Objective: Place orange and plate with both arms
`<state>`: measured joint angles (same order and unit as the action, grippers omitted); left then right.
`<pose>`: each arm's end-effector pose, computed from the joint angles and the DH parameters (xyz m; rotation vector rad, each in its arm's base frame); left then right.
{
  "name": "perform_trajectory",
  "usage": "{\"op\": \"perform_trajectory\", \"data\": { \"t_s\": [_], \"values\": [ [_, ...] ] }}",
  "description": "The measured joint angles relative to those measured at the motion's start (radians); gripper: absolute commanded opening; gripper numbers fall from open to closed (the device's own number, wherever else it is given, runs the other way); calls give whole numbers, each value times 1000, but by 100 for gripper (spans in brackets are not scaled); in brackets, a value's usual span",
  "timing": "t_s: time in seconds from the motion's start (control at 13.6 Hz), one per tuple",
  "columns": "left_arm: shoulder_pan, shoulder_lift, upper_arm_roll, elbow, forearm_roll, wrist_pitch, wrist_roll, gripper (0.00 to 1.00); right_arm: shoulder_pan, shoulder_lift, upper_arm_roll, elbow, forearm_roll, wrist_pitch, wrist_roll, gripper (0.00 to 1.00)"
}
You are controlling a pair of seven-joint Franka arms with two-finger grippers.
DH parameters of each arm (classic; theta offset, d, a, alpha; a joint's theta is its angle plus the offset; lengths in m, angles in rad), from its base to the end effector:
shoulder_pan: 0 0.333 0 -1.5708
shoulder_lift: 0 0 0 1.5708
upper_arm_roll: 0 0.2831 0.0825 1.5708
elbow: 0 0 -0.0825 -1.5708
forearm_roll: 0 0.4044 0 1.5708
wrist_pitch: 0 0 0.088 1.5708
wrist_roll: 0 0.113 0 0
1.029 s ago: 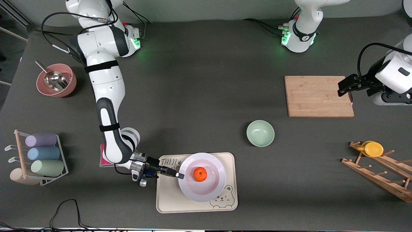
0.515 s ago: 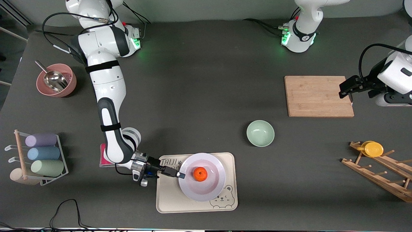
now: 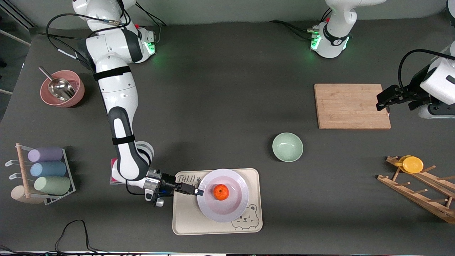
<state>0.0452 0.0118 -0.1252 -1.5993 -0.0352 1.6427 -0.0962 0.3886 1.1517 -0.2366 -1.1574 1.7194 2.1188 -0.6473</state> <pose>0.5826 -0.0501 0.5712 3.1019 0.0282 0.0440 0.7232 0.2120 0.0801 -2.0080 0.2006 -0.2040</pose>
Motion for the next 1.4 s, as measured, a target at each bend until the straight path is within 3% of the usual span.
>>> {"op": "perform_trajectory", "data": {
  "t_s": [0.22, 0.44, 0.51, 0.74, 1.1, 1.4],
  "values": [
    [0, 0, 0, 0, 0, 4, 0, 100, -8, -39, -17, 17, -168, -1, 173, 63],
    [0, 0, 0, 0, 0, 10, 0, 100, -20, -121, -30, 24, -401, -26, 332, 76],
    [0, 0, 0, -1, 0, 10, 0, 100, -25, -153, -41, 25, -491, -56, 368, 86],
    [3, 1, 2, -1, 0, 4, -1, 100, -58, -248, -73, 25, -741, -195, 400, 100],
    [11, 0, 2, 0, -4, -26, -1, 100, -125, -462, -83, -18, -1143, -366, 402, 100],
    [18, -1, 7, 0, -25, -32, 0, 100, -137, -772, -81, -224, -1433, -412, 437, 100]
  ]
}}
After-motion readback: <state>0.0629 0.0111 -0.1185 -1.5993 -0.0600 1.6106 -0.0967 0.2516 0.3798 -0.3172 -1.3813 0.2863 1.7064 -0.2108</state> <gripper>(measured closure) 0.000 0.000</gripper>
